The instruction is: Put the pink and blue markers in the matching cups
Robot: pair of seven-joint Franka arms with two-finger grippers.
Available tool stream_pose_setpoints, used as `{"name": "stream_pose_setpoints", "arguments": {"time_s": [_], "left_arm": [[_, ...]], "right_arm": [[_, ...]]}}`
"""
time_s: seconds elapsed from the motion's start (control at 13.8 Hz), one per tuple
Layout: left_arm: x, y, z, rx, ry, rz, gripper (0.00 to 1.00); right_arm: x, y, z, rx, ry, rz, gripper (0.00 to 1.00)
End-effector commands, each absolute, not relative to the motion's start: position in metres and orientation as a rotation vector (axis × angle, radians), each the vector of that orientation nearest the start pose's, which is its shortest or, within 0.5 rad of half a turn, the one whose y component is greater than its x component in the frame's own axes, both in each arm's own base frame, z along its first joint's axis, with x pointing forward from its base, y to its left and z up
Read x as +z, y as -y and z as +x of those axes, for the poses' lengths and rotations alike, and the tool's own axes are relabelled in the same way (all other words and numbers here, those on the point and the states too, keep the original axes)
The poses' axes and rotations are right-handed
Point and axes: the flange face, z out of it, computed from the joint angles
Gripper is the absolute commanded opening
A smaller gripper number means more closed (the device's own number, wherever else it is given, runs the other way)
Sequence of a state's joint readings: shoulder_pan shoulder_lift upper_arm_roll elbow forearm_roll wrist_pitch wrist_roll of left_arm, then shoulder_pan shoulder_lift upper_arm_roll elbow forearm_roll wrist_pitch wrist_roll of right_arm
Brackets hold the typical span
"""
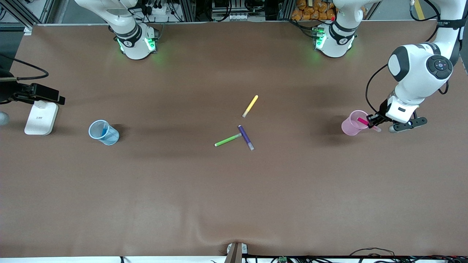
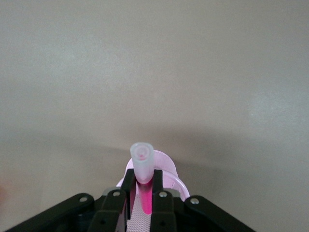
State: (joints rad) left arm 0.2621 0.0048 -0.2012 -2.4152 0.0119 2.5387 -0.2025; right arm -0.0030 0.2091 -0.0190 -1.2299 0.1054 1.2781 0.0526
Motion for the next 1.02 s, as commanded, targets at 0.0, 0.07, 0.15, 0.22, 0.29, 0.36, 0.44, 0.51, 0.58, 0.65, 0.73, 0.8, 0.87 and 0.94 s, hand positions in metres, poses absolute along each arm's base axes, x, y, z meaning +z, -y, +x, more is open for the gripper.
{"name": "stream_pose_setpoints", "arguments": {"time_s": [0.0, 0.07, 0.15, 0.22, 0.29, 0.36, 0.44, 0.51, 0.58, 0.65, 0.73, 0.8, 0.87, 0.94], "left_arm": [[0.324, -0.031, 0.503, -0.211, 0.378, -3.104, 0.0], [0.324, -0.029, 0.503, -0.211, 0.381, -3.105, 0.0], [0.321, -0.026, 0.504, -0.204, 0.381, -3.107, 0.0], [0.318, -0.024, 0.504, -0.194, 0.374, -3.11, 0.0], [0.317, -0.025, 0.504, -0.192, 0.374, -3.11, 0.0], [0.319, -0.024, 0.505, -0.194, 0.363, -3.111, 0.3], [0.321, -0.022, 0.508, -0.202, 0.356, -3.112, 0.46], [0.32, -0.019, 0.512, -0.192, 0.347, -3.116, 0.73], [0.319, -0.015, 0.511, -0.18, 0.337, -3.118, 0.72], [0.319, -0.011, 0.511, -0.168, 0.337, -3.118, 0.72], [0.321, -0.011, 0.51, -0.168, 0.323, -3.118, 0.75], [0.323, -0.011, 0.51, -0.168, 0.32, -3.117, 0.96], [0.327, -0.011, 0.51, -0.161, 0.318, -3.116, 1.0], [0.334, -0.011, 0.514, -0.13, 0.321, -3.114, 1.0]], "right_arm": [[0.635, 0.0, 0.553, 0.174, 0.028, -3.087, 1.0], [0.635, 0.003, 0.548, 0.164, 0.064, -3.089, 1.0], [0.636, 0.011, 0.544, 0.155, 0.099, -3.088, 1.0], [0.639, 0.017, 0.54, 0.148, 0.142, -3.085, 1.0], [0.638, 0.024, 0.532, 0.149, 0.144, -3.083, 1.0], [0.643, 0.025, 0.524, 0.102, 0.141, -3.087, 1.0], [0.646, 0.023, 0.52, 0.082, 0.15, -3.093, 1.0], [0.646, 0.021, 0.521, 0.078, 0.156, -3.098, 1.0], [0.646, 0.02, 0.521, 0.075, 0.163, -3.106, 1.0], [0.645, 0.02, 0.522, 0.08, 0.163, -3.107, 1.0], [0.644, 0.02, 0.522, 0.082, 0.163, -3.107, 1.0], [0.644, 0.018, 0.522, 0.084, 0.172, -3.107, 1.0], [0.644, 0.007, 0.522, 0.083, 0.208, -3.107, 1.0], [0.644, -0.001, 0.522, 0.085, 0.238, -3.118, 1.0]]}}
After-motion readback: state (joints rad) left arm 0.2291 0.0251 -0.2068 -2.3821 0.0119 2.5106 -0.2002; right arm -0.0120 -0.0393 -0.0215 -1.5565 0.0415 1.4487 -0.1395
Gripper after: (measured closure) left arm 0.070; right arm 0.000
